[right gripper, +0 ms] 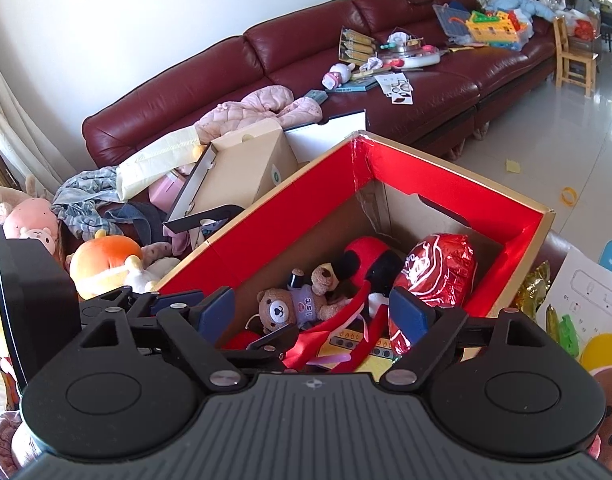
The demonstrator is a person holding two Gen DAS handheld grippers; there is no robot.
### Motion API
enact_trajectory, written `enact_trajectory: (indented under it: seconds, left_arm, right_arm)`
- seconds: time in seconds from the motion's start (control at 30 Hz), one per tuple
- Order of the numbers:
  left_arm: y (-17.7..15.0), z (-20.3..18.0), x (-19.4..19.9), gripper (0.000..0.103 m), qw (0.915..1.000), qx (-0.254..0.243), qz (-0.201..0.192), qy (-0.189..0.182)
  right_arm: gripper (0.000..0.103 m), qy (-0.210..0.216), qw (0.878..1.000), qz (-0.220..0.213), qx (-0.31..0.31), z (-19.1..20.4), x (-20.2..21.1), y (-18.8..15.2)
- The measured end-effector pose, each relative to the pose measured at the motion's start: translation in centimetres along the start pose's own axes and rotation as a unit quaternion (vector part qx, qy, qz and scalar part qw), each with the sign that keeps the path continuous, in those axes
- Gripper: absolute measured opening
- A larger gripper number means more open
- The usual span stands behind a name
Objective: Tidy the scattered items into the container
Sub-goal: 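Lower the teddy bear into the red box and open both tools, then move both tools back from the box to the toy pile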
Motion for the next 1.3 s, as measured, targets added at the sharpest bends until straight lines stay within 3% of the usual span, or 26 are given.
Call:
enact_trajectory:
  seconds: [0.53,0.77,1.03,1.3]
  left_arm:
    - [-0.7,-2.0,0.9,0.097,0.9998,-0.013,-0.002,-0.014]
    - [-1.2,-6.1,2.3,0.097,0.997,-0.071,-0.01,-0.03]
    - [-3.2,-14.2,4.2,0.098,0.9851,-0.158,-0.02,-0.065]
    - [-9.2,-22.9,4.1,0.102,0.9616,-0.248,0.005,-0.117]
  right_arm:
    - [0.09,-0.013,1.0,0.019,0.004,-0.7,0.4,-1.4]
    - [0.091,-0.029,0.999,0.015,-0.01,-4.1,2.9,-3.2]
    - [0.092,-0.093,0.995,-0.002,-0.047,-11.0,6.8,-6.8]
    - [0.095,-0.144,0.983,-0.004,-0.112,-18.3,11.2,-13.4]
Point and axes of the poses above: each gripper's, at about its wrist camera, not at the fingertips, and x roughly against the way its jaws point, z to its left, y to its top, the point moved 8 cm from there along -x, roughly the way its jaws point, and after that the axes turned 10 degrees about -y, right-handed, at the moved point
